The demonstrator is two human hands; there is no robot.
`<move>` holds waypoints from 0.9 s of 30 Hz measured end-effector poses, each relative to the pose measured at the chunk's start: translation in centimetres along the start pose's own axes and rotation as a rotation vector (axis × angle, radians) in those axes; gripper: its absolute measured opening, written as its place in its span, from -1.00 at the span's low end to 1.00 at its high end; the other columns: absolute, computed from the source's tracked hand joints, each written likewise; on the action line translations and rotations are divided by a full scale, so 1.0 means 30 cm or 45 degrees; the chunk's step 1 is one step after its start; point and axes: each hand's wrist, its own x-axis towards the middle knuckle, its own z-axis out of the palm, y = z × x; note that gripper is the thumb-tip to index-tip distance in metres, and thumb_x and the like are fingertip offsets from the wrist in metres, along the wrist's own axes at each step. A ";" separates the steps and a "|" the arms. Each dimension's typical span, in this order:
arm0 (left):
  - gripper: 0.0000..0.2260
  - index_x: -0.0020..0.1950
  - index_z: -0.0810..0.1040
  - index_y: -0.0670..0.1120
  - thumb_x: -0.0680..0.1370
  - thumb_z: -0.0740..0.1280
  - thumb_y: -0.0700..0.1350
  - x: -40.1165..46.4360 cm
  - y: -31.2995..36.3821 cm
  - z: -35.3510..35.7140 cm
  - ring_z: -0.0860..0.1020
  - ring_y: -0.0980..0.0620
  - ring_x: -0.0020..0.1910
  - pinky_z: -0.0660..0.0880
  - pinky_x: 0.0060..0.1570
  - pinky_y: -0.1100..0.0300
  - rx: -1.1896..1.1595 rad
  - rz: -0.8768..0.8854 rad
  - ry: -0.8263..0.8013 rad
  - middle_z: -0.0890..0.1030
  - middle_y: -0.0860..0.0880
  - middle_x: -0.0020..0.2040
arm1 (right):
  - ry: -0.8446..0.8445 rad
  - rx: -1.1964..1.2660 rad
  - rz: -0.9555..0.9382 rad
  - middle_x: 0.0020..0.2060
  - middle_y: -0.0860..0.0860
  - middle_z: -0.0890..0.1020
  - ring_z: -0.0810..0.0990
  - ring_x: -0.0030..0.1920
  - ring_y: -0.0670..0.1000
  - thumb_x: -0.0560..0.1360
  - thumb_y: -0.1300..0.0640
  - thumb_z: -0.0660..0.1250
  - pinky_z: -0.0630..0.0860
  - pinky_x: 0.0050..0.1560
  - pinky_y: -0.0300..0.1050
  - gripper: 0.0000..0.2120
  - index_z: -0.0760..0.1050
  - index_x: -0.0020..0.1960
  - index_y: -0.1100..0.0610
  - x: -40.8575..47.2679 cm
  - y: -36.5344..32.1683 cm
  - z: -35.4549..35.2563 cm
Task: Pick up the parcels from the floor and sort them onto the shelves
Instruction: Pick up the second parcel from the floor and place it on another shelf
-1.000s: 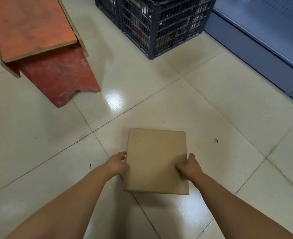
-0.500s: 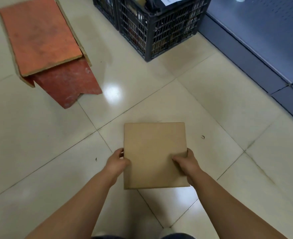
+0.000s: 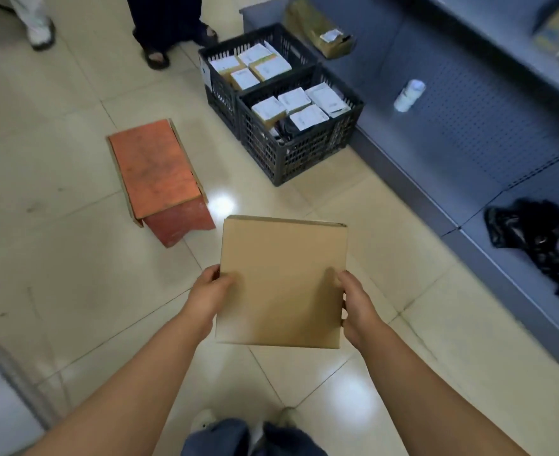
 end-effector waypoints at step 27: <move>-0.75 0.06 0.44 -0.03 0.61 0.03 0.04 -0.897 0.710 -0.250 0.51 0.02 -0.17 0.44 0.02 0.06 -0.240 0.411 0.085 0.53 -0.02 -0.09 | -0.301 0.040 -0.301 0.22 0.15 0.53 0.46 0.24 0.17 0.53 -0.29 0.00 0.32 0.23 0.32 -0.50 0.47 0.12 0.07 -0.887 -0.641 -0.085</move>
